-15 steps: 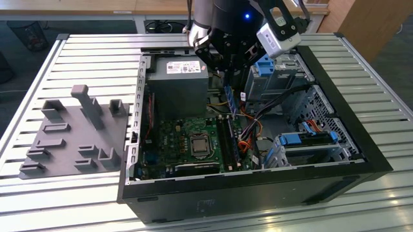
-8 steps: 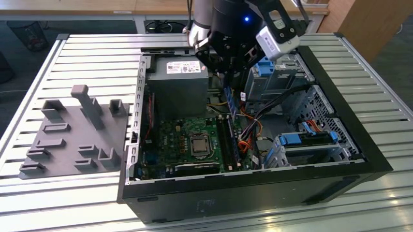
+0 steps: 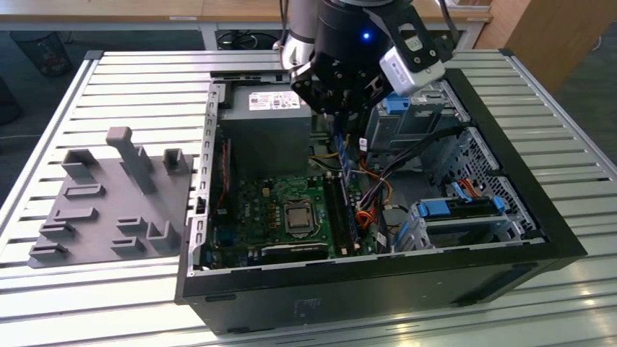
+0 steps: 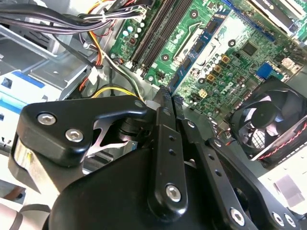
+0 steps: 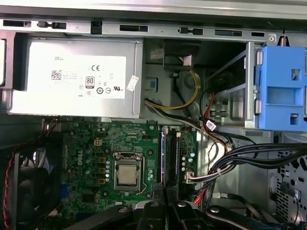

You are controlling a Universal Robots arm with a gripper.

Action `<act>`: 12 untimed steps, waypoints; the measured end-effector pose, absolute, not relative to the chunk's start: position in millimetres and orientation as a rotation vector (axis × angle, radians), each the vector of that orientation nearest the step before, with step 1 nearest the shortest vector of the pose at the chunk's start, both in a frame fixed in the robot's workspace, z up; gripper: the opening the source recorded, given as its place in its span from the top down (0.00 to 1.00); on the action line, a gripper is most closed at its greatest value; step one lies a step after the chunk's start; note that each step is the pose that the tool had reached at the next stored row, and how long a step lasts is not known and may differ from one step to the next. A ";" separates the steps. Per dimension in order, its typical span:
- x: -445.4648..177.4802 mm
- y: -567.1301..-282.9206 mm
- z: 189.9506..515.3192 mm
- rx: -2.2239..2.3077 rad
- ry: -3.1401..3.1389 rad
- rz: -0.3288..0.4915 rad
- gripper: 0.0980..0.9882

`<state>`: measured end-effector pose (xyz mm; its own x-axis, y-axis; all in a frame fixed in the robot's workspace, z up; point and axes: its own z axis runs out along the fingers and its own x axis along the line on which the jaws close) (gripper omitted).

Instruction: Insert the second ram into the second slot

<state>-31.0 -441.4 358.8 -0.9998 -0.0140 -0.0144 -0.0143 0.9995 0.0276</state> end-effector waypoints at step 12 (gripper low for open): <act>-31.0 -441.4 352.7 -0.012 3.127 0.042 0.96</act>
<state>-31.0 -441.4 352.7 -0.9999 -0.0073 -0.0144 -0.0077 0.9996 0.0267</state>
